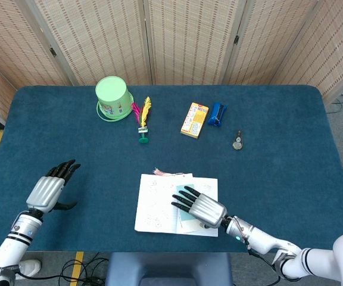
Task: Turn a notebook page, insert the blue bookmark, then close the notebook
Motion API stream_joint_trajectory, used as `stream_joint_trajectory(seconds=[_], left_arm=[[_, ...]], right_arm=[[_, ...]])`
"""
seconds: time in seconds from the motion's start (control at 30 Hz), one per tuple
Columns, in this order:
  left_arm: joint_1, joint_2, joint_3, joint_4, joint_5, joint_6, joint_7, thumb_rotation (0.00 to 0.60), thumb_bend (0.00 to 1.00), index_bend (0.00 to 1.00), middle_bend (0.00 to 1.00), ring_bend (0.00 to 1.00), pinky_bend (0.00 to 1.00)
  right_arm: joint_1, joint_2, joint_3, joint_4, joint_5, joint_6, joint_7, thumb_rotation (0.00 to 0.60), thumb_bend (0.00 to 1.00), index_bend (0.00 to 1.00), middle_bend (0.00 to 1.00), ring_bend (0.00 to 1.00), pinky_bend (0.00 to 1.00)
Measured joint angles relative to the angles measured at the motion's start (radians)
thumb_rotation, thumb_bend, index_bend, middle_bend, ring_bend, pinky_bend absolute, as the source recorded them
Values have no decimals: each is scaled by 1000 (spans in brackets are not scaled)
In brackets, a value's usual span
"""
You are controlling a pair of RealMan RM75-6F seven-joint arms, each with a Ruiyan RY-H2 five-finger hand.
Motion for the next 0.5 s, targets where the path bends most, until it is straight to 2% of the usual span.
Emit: stream_joint_trajectory(seconds=[0.33,0.4,0.5], left_arm=[[8,0,3,13,7,-2,-17,600,225,9,0,36,157],[9,-1,3,16,8,-3,-21,600,225,9,0,36,157],[10,-3,3,18,11,-3,-25,600,225,8,0,36,157]], right_arm=[[12,-18,16,-9,-7,14,-2,600,18,0,26,0,0],[10,-6,20,-13,0,16,-2,600,39,0,56,0,0],[8,15,28,-20,23,9,-12,600,147,0,160,0,0]])
